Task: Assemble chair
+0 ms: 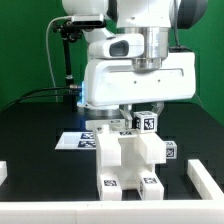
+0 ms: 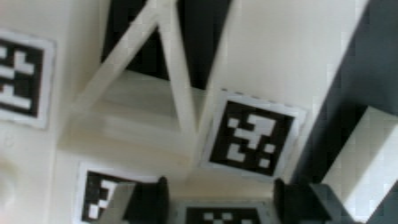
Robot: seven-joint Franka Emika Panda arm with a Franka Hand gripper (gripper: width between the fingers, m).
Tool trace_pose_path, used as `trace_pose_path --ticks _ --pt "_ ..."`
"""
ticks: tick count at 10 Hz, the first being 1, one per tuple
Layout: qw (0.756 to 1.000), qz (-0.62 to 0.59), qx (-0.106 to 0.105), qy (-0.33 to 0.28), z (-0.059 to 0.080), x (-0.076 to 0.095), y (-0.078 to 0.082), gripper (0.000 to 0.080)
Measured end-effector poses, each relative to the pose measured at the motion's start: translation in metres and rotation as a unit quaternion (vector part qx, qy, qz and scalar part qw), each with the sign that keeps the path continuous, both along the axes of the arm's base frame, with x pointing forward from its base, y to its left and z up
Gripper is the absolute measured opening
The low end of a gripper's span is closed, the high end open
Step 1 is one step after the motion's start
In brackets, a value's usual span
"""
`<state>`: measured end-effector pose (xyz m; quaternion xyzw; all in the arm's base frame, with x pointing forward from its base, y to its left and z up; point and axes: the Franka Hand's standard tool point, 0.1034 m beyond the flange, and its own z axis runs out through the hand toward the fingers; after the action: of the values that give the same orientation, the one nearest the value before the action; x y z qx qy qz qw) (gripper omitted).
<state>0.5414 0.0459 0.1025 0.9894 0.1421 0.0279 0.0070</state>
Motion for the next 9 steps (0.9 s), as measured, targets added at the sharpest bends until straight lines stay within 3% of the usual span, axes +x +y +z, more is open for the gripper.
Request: trace_pose_path --ticks 3,4,5,6,8,9 --pt "0.990 -0.138 0.008 0.000 0.000 0.007 0.003 0.0276" --pt "0.981 -0.194 0.012 -0.002 0.005 0.029 0.004 0.0276" --pt "0.970 -0.242 0.016 -0.002 0.002 0.029 0.007 0.0276" --pt "0.958 -0.288 0.020 0.000 0.001 0.026 0.008 0.0276" --pt "0.900 -0.435 0.041 0.007 0.001 0.028 0.011 0.0278" --pt "0.893 -0.447 0.044 0.007 0.001 0.028 0.011 0.0278"
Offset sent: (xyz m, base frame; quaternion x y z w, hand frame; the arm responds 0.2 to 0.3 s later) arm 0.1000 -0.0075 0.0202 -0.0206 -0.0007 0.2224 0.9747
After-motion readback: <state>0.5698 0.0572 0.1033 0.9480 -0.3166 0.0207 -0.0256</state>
